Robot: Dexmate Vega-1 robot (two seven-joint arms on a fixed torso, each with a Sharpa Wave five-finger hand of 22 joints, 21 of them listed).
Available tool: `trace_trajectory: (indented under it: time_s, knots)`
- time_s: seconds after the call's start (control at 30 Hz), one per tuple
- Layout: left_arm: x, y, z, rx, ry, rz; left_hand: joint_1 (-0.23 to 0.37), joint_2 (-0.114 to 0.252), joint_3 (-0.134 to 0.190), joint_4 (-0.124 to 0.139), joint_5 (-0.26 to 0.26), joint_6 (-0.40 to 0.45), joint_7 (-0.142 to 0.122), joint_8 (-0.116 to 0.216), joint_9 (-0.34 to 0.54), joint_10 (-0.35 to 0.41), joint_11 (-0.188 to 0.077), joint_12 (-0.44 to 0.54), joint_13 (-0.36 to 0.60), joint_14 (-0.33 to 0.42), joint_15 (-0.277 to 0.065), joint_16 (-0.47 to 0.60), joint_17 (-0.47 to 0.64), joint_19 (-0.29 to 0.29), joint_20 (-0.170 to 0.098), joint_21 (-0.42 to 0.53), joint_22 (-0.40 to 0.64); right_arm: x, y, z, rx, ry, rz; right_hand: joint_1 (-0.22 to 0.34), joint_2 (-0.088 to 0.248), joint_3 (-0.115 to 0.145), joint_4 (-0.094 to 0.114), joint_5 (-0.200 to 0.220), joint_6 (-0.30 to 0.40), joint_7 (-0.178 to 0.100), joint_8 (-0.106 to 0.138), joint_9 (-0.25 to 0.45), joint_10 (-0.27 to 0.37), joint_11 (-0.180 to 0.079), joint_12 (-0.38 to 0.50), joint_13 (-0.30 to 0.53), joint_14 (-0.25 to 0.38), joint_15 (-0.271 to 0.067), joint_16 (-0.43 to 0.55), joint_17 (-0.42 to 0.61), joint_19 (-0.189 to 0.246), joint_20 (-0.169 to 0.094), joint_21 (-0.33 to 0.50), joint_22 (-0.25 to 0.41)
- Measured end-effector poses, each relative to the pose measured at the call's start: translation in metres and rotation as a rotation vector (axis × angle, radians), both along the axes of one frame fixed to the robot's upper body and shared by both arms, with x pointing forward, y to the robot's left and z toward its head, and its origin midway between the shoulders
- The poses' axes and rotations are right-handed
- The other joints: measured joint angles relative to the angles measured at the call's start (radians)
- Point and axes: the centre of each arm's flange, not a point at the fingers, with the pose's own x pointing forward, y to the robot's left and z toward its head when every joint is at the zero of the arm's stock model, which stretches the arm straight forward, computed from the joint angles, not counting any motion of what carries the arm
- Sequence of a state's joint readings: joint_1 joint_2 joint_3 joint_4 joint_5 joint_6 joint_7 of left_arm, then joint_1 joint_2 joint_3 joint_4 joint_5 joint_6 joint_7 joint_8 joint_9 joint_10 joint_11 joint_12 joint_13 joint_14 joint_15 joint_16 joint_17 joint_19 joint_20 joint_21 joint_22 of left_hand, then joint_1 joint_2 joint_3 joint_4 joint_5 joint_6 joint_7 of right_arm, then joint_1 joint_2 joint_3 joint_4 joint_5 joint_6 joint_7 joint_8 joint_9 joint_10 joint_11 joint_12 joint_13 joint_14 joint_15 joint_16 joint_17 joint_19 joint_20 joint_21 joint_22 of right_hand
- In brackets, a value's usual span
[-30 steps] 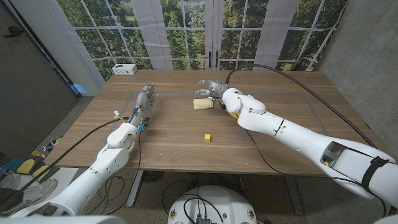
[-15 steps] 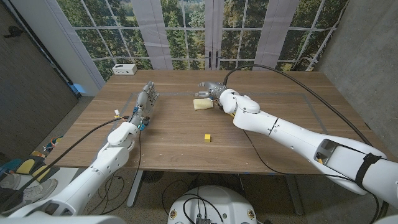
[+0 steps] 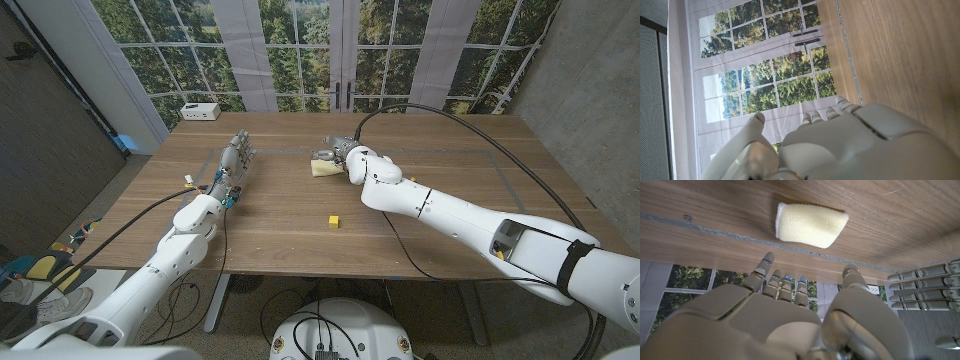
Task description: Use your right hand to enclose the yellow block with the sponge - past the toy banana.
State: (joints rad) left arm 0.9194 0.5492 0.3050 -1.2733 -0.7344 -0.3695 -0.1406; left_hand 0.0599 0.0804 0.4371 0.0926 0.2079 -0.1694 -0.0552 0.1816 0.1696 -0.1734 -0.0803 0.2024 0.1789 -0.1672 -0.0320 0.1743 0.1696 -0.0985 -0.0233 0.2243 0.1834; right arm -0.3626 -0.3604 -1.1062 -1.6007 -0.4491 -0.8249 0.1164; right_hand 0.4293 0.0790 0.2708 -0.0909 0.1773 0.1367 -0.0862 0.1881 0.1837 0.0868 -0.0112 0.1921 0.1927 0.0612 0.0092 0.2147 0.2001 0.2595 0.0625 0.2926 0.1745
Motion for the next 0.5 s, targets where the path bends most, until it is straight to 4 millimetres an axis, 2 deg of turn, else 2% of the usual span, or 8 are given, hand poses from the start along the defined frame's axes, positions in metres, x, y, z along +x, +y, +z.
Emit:
trace_trajectory:
  time_s: [0.23, 0.33, 0.5]
  knots:
    - [0.001, 0.001, 0.001, 0.001, 0.001, 0.001, 0.0, 0.0, -0.002, 0.002, 0.0, 0.0, 0.0, 0.0, 0.0, 0.0, 0.0, 0.0, 0.0, 0.0, 0.0, 0.0, -0.002, 0.0, 0.0, 0.0, 0.0, 0.002, 0.005, -0.004, -0.005, 0.022, -0.052, -0.028, -0.017, -0.021, 0.012, 0.0, -0.03, -0.016, -0.007, 0.0, -0.018, -0.003, 0.0, 0.005, 0.048, -0.002, 0.015, 0.002, 0.042, 0.014, 0.009, 0.005]
    - [0.002, 0.001, 0.001, 0.001, 0.002, 0.0, 0.0, 0.0, -0.002, 0.002, 0.0, 0.0, 0.0, 0.0, 0.0, 0.0, 0.0, 0.0, 0.0, 0.0, 0.0, 0.0, -0.002, 0.0, 0.0, 0.0, 0.0, 0.003, 0.008, -0.005, -0.009, 0.034, -0.07, -0.038, -0.02, -0.025, 0.015, 0.001, -0.035, -0.01, -0.007, 0.0, -0.027, -0.005, -0.004, 0.005, 0.055, -0.002, 0.019, 0.002, 0.046, 0.018, 0.009, 0.005]
    - [0.003, 0.003, 0.001, 0.0, 0.004, 0.003, 0.004, 0.004, -0.002, 0.002, 0.0, 0.0, 0.0, 0.0, 0.0, 0.0, 0.0, 0.0, 0.0, 0.0, 0.0, 0.0, -0.002, 0.0, 0.0, 0.0, 0.0, 0.005, 0.005, -0.01, 0.003, 0.062, -0.102, -0.052, -0.025, -0.036, 0.018, 0.004, -0.05, -0.014, -0.011, 0.0, -0.037, 0.006, -0.004, 0.005, 0.068, 0.011, 0.022, 0.002, 0.065, 0.026, 0.014, 0.005]
